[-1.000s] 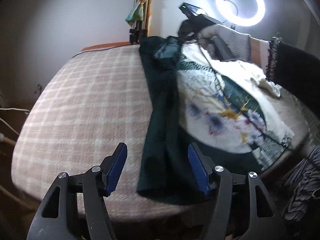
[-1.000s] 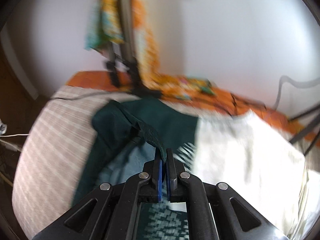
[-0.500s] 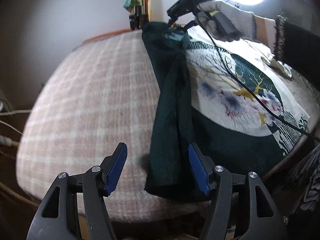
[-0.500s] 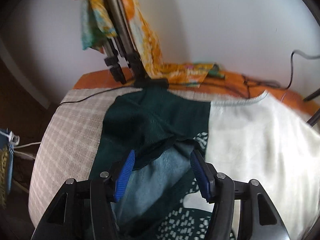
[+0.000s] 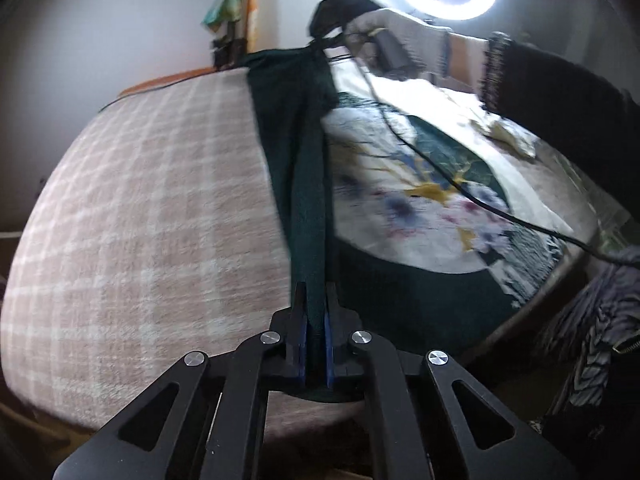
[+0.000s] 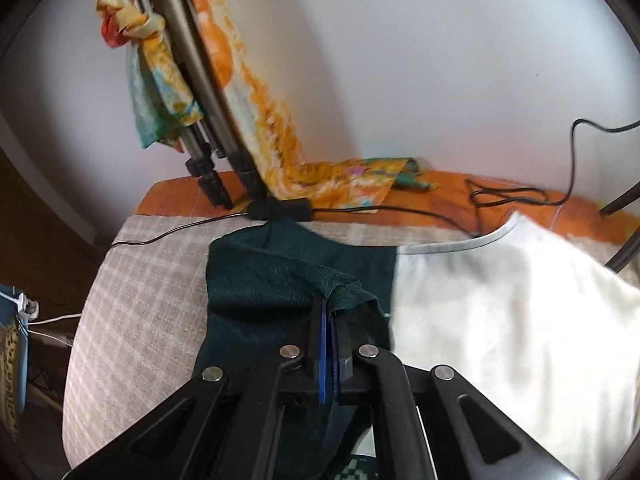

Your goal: Fold small clothes

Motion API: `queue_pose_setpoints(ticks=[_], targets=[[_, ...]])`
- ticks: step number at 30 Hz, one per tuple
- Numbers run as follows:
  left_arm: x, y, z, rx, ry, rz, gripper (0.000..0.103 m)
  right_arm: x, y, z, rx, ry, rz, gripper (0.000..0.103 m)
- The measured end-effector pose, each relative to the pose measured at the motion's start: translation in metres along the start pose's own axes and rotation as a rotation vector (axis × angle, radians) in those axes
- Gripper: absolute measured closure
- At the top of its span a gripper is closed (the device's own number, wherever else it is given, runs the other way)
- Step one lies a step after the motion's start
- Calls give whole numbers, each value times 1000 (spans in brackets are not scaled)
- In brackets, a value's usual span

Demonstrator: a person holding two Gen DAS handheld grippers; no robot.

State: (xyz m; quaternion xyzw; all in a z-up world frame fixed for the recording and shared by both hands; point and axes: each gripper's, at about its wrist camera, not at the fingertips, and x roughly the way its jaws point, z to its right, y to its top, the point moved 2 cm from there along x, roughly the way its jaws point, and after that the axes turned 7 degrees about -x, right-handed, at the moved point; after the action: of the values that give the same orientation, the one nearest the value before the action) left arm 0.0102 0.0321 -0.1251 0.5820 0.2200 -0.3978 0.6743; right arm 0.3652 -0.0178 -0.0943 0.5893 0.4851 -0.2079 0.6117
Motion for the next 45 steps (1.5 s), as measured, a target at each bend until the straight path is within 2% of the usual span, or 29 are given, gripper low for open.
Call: queue_pose_setpoints(ticks=[5,9,10,12,13,14,15,17,19,21,23,25,27,29,32,35,38,39,42,44,45], targets=[[9,-3,38,129,-30,-11,99,13,-3,14,18,-5,-45,103],[18,-10,73,224,-122,-53,97,21,-10,16,14,-30,-57,103],[19,-11,78,233,-147,-59,95,21,-8,17,5,-44,-51,103],[21,-13,85,246,-186,-89,77,16,-4,19,-5,-67,-34,103],[23,-14,87,263,-149,-94,72,13,-2,20,-12,-68,-24,102],[22,-14,85,273,-131,-91,70,10,0,20,-22,-64,-16,99],[20,-13,84,272,-128,-81,70,8,1,22,-28,-68,-14,75],[13,-7,73,226,-133,-60,70,-2,0,30,-19,-73,5,53],[4,-1,56,160,-125,-29,70,-7,-6,43,17,-76,12,53],[1,3,43,114,-99,-4,70,-6,-14,56,79,-37,-5,47],[4,6,32,84,-64,-9,70,-2,-22,68,127,8,-16,47],[12,5,24,55,-32,-40,70,3,-26,73,136,-5,-33,47],[17,2,23,41,-41,-68,70,6,-25,72,117,-46,-39,45],[20,-1,27,55,-52,-90,70,5,-21,67,101,-25,-29,45],[20,-7,39,61,-124,-113,70,-5,-13,57,49,-38,17,45],[14,-15,54,79,-231,-136,70,-16,-7,49,13,-47,46,45],[1,-17,56,74,-254,-99,69,-19,-5,37,-12,-22,45,45],[-4,-15,50,43,-232,-68,63,-18,-4,30,-22,-8,41,45],[-10,-10,22,-76,-160,-9,58,-14,-2,11,-64,20,24,45],[-3,-7,2,-158,-101,-20,58,-9,3,-6,-93,22,17,45],[8,-8,-6,-201,-87,-62,58,-6,5,-14,-103,29,11,45]])
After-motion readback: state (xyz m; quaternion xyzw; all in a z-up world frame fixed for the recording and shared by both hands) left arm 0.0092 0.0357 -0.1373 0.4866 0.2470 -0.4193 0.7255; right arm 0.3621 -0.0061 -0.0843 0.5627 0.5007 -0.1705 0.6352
